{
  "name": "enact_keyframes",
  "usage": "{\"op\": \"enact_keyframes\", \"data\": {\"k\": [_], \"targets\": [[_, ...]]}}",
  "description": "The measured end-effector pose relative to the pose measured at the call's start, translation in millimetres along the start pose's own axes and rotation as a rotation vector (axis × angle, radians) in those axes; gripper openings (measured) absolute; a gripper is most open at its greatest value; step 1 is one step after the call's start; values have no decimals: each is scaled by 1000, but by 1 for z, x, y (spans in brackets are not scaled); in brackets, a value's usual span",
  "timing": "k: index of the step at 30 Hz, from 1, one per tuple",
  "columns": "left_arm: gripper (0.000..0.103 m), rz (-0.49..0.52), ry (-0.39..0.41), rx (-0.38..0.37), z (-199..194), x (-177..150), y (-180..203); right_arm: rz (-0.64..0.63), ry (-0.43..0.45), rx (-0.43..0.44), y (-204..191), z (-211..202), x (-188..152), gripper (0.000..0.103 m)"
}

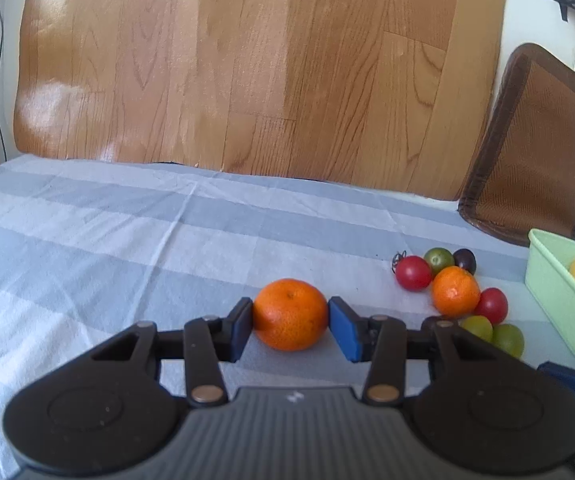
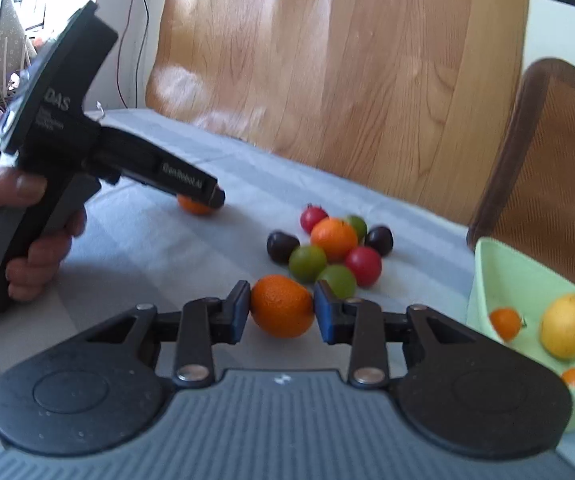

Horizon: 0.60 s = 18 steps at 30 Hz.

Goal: Organize fruits
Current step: 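Carry the mandarin into the green dish and open the left gripper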

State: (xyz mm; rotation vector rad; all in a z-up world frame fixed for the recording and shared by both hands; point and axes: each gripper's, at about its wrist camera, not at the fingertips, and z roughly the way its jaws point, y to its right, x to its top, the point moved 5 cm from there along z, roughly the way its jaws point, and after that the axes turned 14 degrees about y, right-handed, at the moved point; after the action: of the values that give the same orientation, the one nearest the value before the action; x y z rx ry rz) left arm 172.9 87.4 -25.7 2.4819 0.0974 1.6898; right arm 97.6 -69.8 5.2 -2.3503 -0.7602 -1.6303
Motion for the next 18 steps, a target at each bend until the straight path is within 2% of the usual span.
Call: {"op": "enact_keyframes", "data": {"k": [5,11,15,18], "targets": [[41,37,16,13,-9,-1,7,41,-32,21,2,6,-7,45],[42,14,-4,-20,-31,-12,28,78,-23,37,6,1,-7,39],[42,32,10,-75,-43,-5,59,110,77,4,21,-23,4,39],[42,59,38,-140,-47,8,91,98,176,-89,48,-47,17,39]]}}
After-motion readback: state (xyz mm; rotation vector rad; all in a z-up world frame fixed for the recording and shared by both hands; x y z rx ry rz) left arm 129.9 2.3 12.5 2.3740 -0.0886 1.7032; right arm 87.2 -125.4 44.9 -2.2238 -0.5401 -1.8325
